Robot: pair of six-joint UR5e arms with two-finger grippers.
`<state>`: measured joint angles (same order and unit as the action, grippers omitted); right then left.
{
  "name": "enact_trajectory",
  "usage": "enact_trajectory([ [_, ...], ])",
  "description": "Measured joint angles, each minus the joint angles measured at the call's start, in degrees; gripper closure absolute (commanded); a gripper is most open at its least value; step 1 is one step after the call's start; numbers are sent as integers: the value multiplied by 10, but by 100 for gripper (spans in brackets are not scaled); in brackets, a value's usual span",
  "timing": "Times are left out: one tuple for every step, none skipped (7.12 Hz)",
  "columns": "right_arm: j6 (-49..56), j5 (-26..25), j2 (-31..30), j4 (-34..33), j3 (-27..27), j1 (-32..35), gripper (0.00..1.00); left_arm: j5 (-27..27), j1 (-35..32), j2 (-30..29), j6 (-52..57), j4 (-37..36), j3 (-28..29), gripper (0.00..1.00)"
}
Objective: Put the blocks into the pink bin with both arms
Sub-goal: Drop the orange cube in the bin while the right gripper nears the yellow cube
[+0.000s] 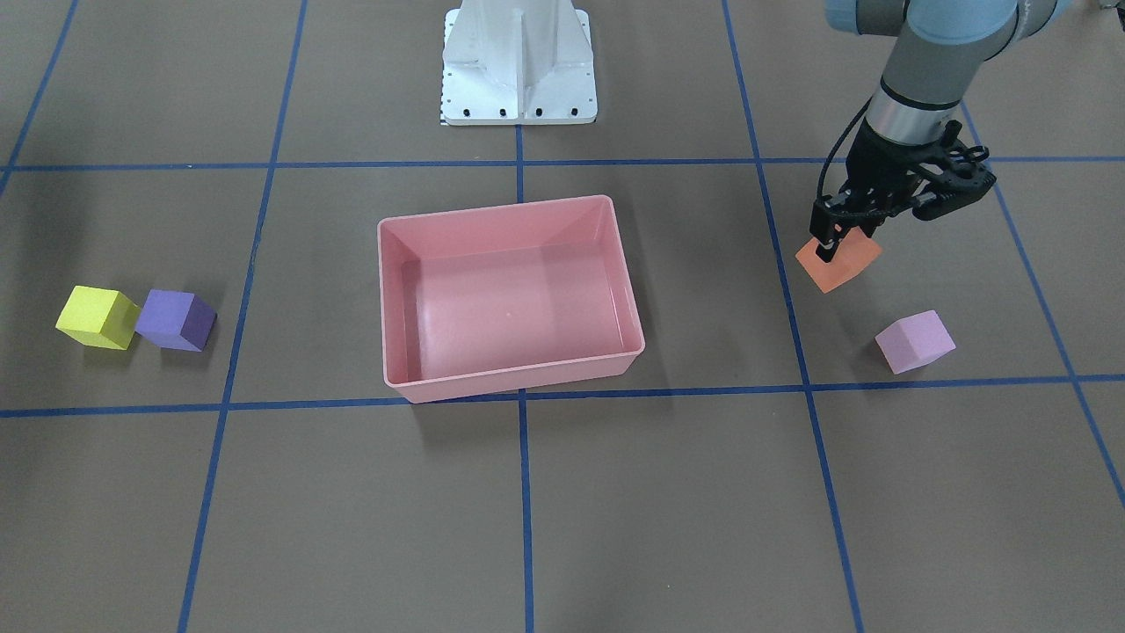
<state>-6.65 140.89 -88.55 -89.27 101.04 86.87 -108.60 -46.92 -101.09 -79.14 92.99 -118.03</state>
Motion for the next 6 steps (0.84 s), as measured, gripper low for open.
enact_trajectory([
  [-68, 8, -2, 34, 0, -22, 0, 0, 0, -38, -5, -34, 1, 100],
  [-147, 9, -5, 70, 0, -50, 0, 0, 1, -75, -20, -60, 4, 100],
  [-232, 5, -6, 106, 0, -84, 0, -1, 1, -112, -46, -76, 9, 100],
  [-300, -11, -7, 144, -1, -123, 0, -3, 2, -149, -79, -83, 13, 100],
  [-338, -36, -10, 172, -3, -158, 0, -8, 4, -189, -116, -86, 25, 100],
  [-352, -60, -14, 184, -7, -183, 0, -11, 11, -232, -153, -87, 49, 100],
])
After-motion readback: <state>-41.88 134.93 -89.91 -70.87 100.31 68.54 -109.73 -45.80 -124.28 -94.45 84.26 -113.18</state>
